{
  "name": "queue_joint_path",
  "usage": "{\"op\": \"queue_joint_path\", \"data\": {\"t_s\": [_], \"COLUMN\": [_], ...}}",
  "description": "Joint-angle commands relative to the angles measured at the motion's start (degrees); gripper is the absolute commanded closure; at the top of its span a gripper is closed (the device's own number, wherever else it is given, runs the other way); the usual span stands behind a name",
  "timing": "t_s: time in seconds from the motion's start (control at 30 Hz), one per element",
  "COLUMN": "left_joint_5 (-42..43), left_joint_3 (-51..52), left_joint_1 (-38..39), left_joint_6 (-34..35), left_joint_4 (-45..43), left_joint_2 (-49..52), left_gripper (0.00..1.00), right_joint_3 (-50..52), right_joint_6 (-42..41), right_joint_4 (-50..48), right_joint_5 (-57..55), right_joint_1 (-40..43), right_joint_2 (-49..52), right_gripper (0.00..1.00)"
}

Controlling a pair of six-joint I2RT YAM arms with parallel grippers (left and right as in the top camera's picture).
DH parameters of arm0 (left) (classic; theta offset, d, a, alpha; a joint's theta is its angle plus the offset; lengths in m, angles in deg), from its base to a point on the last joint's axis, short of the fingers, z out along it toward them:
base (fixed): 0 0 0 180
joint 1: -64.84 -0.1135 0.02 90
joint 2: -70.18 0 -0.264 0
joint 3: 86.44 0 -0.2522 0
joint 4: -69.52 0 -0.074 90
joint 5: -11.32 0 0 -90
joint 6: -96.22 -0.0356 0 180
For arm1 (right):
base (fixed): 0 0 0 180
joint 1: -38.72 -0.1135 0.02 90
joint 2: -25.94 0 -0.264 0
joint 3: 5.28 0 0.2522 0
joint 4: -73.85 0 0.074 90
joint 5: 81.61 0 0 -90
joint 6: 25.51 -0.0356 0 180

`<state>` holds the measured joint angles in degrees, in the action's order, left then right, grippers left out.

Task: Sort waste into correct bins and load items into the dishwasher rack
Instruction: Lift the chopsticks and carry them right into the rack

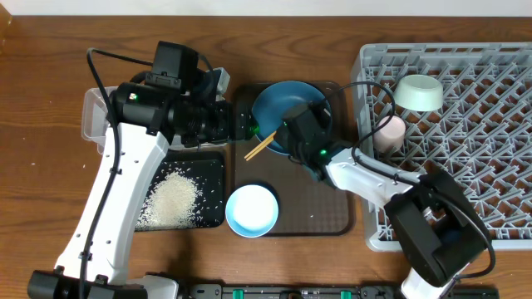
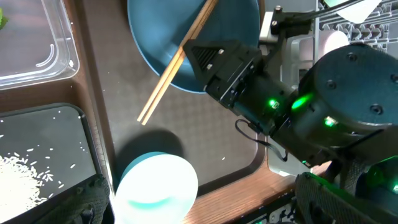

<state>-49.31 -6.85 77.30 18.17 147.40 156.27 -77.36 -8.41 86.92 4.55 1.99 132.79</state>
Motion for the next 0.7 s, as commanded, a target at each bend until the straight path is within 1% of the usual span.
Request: {"op": "queue_joint_path", "data": {"t_s": [0.0, 0.1, 0.17, 0.23, 0.27, 0.3, 0.37, 0.43, 0.53, 0.57, 0.67], "left_joint_5": [-0.5, -0.5, -0.5, -0.5, -0.5, -0.5, -0.5, -0.5, -0.5, -0.5, -0.5], "left_joint_3": [0.3, 0.3, 0.3, 0.3, 0.3, 0.3, 0.3, 0.3, 0.3, 0.3, 0.3], "left_joint_1": [-0.2, -0.2, -0.2, -0.2, -0.2, -0.2, -0.2, -0.2, -0.2, -0.2, -0.2], "left_joint_6": [-0.5, -0.5, -0.5, -0.5, -0.5, -0.5, -0.5, -0.5, -0.5, -0.5, -0.5], "left_joint_4": [0.1, 0.1, 0.1, 0.1, 0.1, 0.1, 0.1, 0.1, 0.1, 0.1, 0.1], "left_joint_2": [0.1, 0.1, 0.1, 0.1, 0.1, 0.1, 0.1, 0.1, 0.1, 0.1, 0.1], "left_gripper": [0.02, 0.02, 0.02, 0.02, 0.02, 0.02, 0.02, 0.02, 0.02, 0.02, 0.02], "right_joint_3": [0.0, 0.0, 0.0, 0.0, 0.0, 0.0, 0.0, 0.0, 0.0, 0.0, 0.0], "right_joint_6": [-1.4, -1.4, -1.4, -1.1, -0.5, 0.1, 1.6, 3.3, 7.5, 9.3, 13.9], "right_joint_4": [-0.2, -1.3, -1.6, -1.5, -1.7, -1.9, -2.2, -2.2, -2.2, -2.2, -1.8], "right_joint_5": [-1.2, -1.3, -1.3, -1.3, -1.3, -1.3, -1.3, -1.3, -1.3, -1.3, -1.3], "right_joint_1": [-0.8, -0.8, -0.8, -0.8, -0.8, -0.8, -0.8, -0.8, -0.8, -0.7, -0.6], "right_joint_2": [1.0, 2.1, 2.8, 2.8, 2.7, 2.6, 2.3, 1.9, 0.5, -0.2, -2.8], "right_gripper": [0.69, 0.69, 0.75, 0.85, 0.87, 0.87, 0.83, 0.82, 0.83, 0.85, 0.97]}}
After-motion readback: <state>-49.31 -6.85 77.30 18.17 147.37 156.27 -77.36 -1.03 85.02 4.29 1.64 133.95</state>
